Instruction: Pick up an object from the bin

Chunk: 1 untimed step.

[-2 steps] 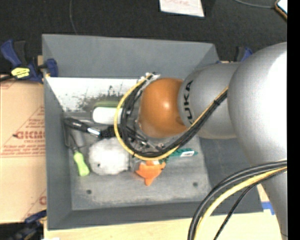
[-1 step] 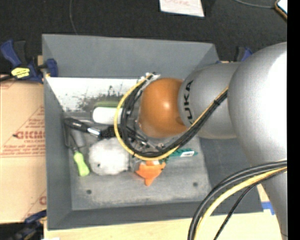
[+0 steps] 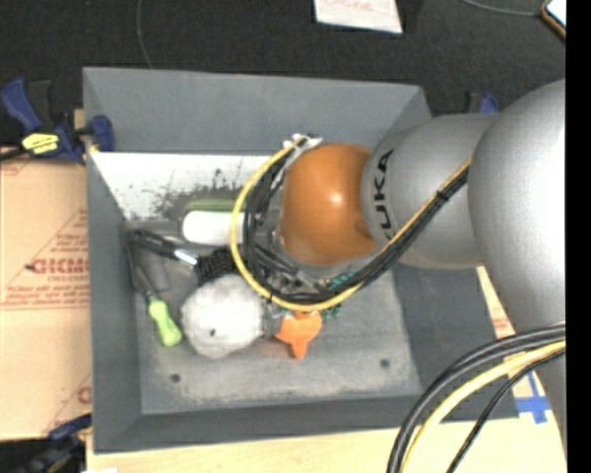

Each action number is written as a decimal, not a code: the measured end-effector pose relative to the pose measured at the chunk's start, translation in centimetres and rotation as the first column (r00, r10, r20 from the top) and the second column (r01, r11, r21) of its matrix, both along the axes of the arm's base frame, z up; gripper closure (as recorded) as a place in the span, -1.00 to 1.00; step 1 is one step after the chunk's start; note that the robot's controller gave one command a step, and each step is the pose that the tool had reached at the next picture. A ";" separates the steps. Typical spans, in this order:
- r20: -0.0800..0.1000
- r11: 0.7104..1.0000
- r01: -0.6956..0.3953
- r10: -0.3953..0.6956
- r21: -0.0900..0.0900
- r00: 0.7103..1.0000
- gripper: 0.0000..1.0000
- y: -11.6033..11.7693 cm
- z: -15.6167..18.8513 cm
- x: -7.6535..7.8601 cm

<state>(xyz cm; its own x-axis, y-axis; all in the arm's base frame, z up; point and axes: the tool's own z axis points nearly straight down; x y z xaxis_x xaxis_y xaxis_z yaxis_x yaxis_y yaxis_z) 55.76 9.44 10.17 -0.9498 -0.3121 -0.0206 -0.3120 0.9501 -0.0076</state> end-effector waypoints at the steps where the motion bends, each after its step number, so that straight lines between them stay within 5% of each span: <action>1: 0.020 1.000 0.004 -0.004 0.003 1.000 1.00 0.0 4.9 0.5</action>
Offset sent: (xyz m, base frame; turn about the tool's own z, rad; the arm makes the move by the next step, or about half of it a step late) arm 0.0033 -0.0002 0.0514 0.0033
